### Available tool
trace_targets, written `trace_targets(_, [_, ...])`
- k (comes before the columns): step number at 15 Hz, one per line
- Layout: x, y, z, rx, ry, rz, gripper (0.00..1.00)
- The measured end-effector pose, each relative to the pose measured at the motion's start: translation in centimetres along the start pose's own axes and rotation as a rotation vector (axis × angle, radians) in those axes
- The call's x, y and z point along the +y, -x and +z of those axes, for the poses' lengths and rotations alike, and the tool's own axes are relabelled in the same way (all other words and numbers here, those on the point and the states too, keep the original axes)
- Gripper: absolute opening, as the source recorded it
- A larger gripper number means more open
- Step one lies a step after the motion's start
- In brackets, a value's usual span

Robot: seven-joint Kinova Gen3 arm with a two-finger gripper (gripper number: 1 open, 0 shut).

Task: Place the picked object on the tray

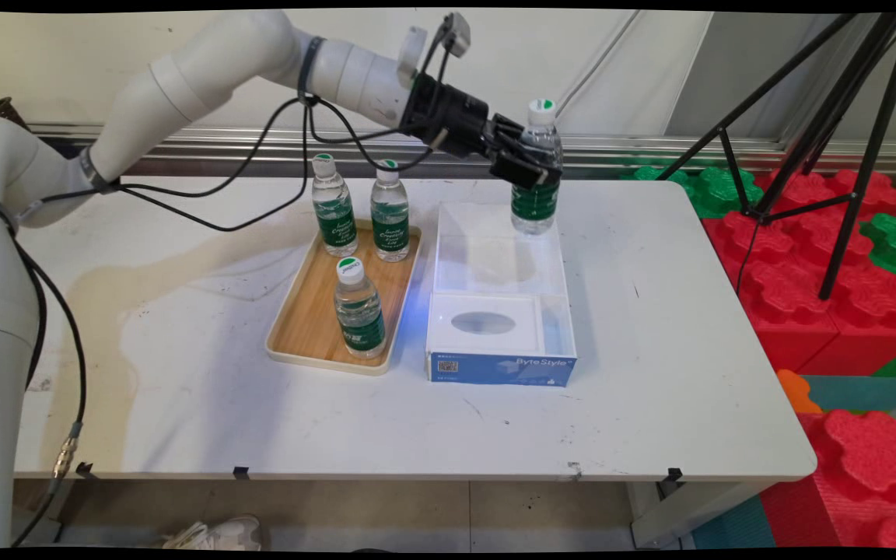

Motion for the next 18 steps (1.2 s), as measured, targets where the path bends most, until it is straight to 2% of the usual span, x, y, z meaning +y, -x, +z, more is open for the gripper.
trace_targets(9, [1.2, -1.5, -4.0, 0.037, 0.002, -0.006, 0.0])
trace_targets(18, [1.2, -2.5, -8.3, 0.058, -0.009, 0.014, 0.0])
